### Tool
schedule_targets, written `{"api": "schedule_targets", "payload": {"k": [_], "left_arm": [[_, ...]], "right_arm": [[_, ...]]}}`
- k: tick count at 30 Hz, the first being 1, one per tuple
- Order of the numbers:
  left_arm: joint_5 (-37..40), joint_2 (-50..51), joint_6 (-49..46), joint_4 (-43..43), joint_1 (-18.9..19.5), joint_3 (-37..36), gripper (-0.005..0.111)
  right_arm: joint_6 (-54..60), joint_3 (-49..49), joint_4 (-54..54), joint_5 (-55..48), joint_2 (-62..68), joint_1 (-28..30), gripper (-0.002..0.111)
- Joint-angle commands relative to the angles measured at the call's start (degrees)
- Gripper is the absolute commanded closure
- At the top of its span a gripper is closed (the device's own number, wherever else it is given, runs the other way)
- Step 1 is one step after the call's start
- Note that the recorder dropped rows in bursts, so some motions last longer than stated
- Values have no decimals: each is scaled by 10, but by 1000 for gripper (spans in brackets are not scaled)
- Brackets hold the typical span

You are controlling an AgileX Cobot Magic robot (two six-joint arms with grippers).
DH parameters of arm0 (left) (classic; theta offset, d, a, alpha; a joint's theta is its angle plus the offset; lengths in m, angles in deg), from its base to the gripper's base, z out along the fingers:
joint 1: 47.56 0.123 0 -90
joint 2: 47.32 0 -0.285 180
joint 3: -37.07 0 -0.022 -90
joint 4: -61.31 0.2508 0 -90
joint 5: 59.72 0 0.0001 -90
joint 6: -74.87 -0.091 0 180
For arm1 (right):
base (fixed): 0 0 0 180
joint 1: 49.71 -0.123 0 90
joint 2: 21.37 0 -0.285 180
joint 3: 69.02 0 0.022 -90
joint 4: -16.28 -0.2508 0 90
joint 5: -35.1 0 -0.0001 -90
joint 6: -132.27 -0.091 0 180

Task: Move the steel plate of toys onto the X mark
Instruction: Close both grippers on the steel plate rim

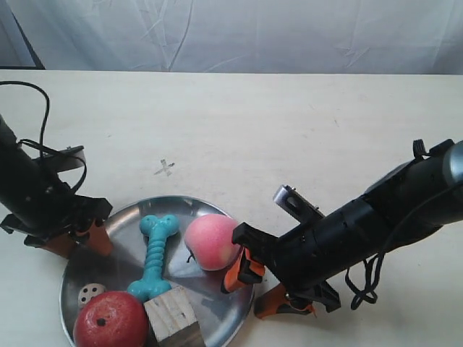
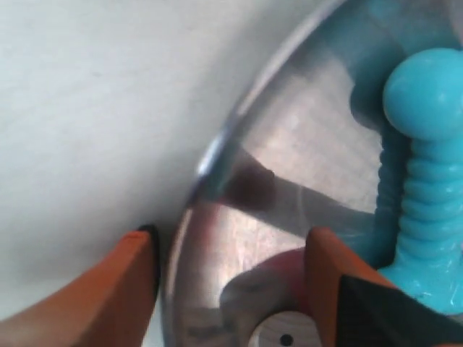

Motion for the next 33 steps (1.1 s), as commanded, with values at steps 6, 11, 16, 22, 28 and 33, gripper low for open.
{"api": "schedule_targets", "payload": {"k": [6, 11, 16, 22, 28, 33], "left_arm": [[-8, 9, 4, 16, -37, -4, 49], [-7, 10, 5, 10, -38, -4, 49], [-6, 32, 15, 10, -38, -4, 49], [-5, 67, 16, -7, -38, -4, 66], [-5, 77, 13, -13, -38, -4, 107], [15, 77, 13, -13, -38, -4, 107]], "right_arm": [[11, -4, 13, 35, 11, -8, 48], [11, -4, -8, 67, 11, -53, 48], [11, -4, -40, 87, 11, -83, 51], [11, -4, -52, 98, 11, -87, 77], [11, -4, -53, 94, 11, -87, 109], [10, -4, -65, 58, 11, -87, 109]]}}
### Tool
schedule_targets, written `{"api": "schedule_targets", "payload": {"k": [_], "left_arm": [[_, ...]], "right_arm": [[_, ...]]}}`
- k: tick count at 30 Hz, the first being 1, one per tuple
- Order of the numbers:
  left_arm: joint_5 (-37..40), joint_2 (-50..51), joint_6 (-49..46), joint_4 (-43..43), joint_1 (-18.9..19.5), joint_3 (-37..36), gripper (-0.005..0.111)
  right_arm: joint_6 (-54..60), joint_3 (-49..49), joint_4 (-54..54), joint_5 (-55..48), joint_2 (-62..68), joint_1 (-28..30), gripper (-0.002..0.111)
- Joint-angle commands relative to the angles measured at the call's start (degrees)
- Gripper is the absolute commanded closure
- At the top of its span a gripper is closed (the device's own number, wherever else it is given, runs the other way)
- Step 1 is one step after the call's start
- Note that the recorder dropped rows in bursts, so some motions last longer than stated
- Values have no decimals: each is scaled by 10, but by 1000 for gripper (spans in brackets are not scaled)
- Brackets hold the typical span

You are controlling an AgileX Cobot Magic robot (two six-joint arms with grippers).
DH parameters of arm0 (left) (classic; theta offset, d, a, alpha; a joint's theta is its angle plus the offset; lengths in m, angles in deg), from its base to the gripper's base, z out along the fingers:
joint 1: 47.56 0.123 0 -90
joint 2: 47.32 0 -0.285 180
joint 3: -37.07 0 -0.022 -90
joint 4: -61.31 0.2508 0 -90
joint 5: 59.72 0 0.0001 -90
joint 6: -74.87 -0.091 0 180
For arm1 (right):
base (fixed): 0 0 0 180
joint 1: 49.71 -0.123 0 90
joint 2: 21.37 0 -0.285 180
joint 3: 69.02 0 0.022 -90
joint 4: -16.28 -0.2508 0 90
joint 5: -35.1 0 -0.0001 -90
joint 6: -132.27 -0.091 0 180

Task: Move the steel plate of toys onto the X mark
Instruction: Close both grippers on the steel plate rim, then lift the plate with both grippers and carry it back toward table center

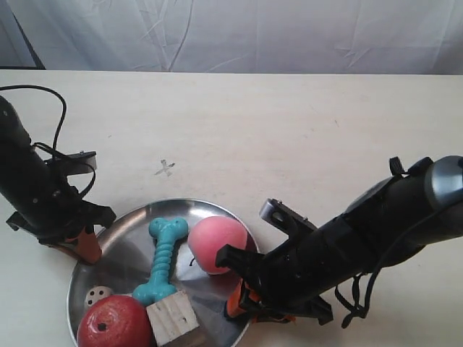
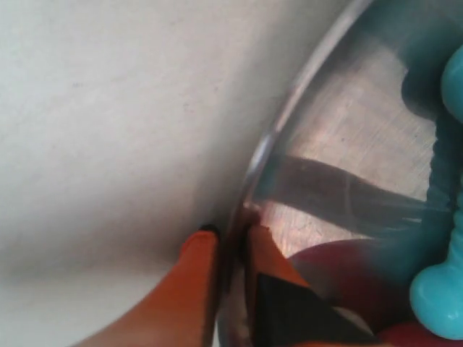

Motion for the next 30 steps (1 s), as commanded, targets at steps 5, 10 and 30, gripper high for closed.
{"api": "schedule_targets", "payload": {"k": [5, 10, 30], "left_arm": [[71, 42, 20, -21, -16, 2, 107], [101, 33, 24, -3, -16, 17, 107], [205, -2, 65, 75, -16, 133, 107]], "right_arm": [[4, 2, -31, -72, 11, -6, 109], [4, 3, -39, -80, 11, -6, 109], [4, 51, -11, -155, 11, 46, 109]]}}
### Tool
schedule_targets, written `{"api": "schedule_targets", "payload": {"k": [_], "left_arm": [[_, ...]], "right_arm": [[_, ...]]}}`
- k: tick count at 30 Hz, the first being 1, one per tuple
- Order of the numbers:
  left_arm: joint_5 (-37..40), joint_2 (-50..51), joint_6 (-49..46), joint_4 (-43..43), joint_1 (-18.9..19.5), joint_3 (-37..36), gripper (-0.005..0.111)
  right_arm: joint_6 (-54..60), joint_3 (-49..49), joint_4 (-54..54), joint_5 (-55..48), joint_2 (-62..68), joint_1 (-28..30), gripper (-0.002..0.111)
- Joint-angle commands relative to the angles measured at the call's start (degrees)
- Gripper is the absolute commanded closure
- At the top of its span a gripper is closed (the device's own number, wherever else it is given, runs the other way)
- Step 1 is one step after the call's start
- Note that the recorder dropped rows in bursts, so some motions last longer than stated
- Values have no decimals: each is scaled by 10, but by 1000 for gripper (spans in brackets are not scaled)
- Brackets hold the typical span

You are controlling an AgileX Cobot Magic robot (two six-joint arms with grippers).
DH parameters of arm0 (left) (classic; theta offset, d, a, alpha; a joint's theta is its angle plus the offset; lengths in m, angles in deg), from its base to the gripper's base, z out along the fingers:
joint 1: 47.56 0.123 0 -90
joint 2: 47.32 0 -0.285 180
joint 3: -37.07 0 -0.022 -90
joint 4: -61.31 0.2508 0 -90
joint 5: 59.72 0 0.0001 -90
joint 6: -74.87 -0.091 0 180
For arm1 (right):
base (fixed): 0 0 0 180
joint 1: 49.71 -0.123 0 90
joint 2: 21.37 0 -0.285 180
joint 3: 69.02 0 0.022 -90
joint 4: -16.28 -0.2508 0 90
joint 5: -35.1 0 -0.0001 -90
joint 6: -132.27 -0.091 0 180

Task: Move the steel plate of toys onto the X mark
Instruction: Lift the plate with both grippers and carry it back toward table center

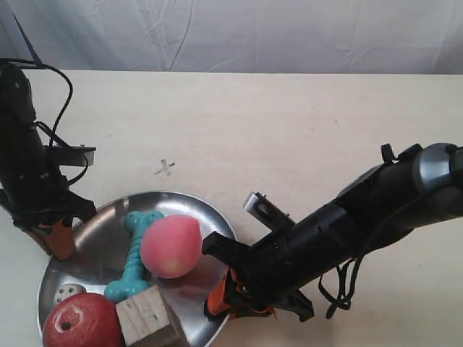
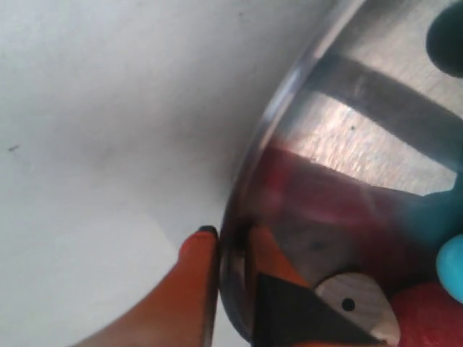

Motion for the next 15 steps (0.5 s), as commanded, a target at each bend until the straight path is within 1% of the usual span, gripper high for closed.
{"api": "schedule_targets", "payload": {"k": [1, 4, 7, 10, 15], "left_arm": [[38, -9, 13, -74, -13, 31, 107], [38, -9, 13, -72, -13, 54, 107], [38, -8, 16, -70, -13, 81, 107], [38, 1, 20, -58, -13, 112, 107], [38, 27, 31, -37, -13, 171, 107]], "right_arm": [[10, 16, -6, -45, -3, 38, 109], [10, 31, 3, -59, -3, 60, 109], [10, 56, 20, -62, -1, 70, 109], [-2, 96, 41, -73, 22, 70, 109], [-19, 184, 43, -96, 90, 70, 109]]}}
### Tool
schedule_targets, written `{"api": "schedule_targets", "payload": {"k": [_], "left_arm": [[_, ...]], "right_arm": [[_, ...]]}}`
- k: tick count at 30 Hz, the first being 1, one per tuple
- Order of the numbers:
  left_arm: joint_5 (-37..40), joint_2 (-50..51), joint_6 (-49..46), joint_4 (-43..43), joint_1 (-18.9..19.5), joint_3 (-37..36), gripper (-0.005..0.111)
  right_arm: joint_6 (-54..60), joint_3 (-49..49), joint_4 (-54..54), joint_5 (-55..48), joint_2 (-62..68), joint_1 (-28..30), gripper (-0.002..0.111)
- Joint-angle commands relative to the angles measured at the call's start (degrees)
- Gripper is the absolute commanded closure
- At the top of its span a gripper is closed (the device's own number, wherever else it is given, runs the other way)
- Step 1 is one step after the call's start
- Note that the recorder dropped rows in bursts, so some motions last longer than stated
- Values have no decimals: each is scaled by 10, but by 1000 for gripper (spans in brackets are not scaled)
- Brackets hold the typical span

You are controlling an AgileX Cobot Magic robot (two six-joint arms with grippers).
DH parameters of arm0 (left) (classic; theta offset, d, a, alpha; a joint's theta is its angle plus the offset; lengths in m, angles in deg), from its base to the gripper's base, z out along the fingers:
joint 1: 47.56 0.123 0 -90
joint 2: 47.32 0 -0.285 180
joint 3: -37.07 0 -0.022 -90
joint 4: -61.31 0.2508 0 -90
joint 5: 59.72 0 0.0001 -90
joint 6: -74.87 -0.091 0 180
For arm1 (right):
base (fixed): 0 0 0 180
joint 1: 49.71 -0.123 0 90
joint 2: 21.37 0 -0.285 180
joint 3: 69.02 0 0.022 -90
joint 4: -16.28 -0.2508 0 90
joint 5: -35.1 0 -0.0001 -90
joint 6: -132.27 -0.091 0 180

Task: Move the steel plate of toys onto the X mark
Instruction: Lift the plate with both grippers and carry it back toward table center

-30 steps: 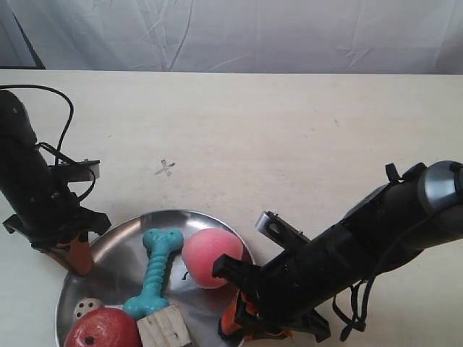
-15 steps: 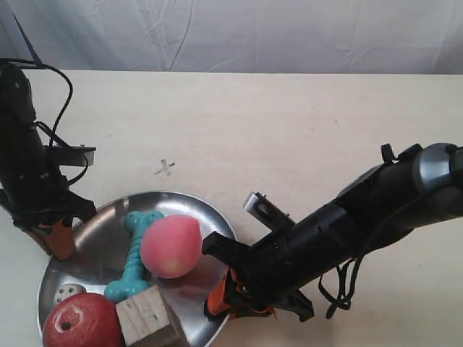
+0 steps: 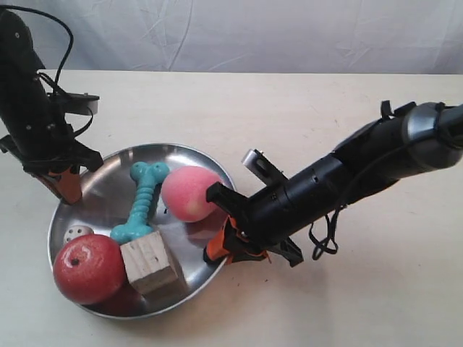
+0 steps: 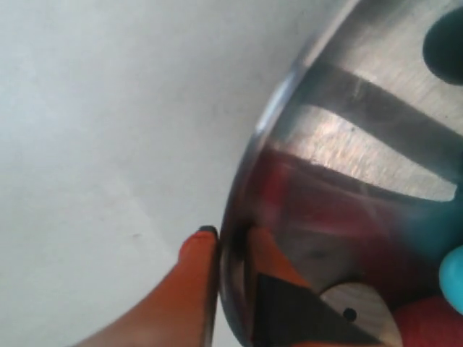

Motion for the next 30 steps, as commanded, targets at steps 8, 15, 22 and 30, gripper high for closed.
{"api": "schedule_targets", "payload": {"k": [8, 15, 22, 30], "left_arm": [[21, 113, 28, -56, -10, 180, 107], [21, 184, 29, -57, -10, 255, 107], [21, 219, 29, -56, -10, 279, 107], [21, 222, 39, -60, -10, 282, 107]], "right_arm": [[-57, 214, -4, -55, 130, 9, 109], [-115, 294, 56, -35, 188, 51, 109], [-116, 333, 78, -26, 227, 69, 109], [-129, 335, 141, -12, 231, 70, 109]]}}
